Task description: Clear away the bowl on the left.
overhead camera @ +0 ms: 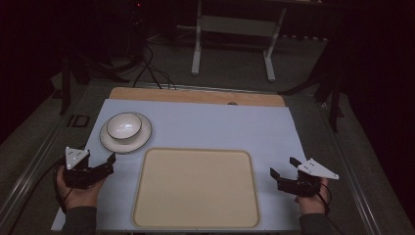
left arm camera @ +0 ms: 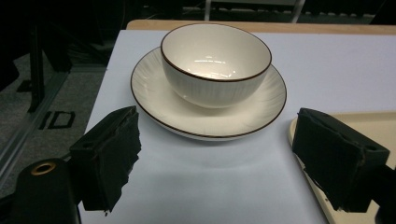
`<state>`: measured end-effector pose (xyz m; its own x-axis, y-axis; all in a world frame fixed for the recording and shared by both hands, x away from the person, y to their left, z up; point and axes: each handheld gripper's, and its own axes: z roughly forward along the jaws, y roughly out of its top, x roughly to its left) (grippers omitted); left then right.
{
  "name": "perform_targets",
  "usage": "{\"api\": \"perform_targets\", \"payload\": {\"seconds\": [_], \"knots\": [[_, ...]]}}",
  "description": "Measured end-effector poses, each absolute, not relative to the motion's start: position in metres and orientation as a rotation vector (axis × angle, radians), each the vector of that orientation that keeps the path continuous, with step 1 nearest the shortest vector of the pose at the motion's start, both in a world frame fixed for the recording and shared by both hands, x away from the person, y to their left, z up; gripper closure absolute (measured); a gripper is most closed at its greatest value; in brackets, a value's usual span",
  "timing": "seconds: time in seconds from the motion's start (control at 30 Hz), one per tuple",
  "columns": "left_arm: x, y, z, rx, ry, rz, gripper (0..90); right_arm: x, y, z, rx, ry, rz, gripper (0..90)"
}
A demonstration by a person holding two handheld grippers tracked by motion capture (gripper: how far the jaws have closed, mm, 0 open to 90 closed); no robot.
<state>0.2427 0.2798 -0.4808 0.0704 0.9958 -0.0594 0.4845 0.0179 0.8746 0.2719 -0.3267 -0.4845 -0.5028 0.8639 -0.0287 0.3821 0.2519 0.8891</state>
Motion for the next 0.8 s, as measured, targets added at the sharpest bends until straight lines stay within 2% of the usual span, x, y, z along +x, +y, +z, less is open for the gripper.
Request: {"api": "perform_targets", "payload": {"seconds": [0.57, 0.8], "knots": [[0.2425, 0.2783, -0.4822, 1.562, 1.531, 0.835, 16.1, 0.2727, -0.326, -0.4852, 1.131, 2.003, 1.196, 13.3], [0.2417, 0.2794, -0.4792, 1.509, 1.545, 0.81, 16.4, 0.2726, -0.3263, -0.4846, 1.134, 1.991, 1.193, 13.3]]}}
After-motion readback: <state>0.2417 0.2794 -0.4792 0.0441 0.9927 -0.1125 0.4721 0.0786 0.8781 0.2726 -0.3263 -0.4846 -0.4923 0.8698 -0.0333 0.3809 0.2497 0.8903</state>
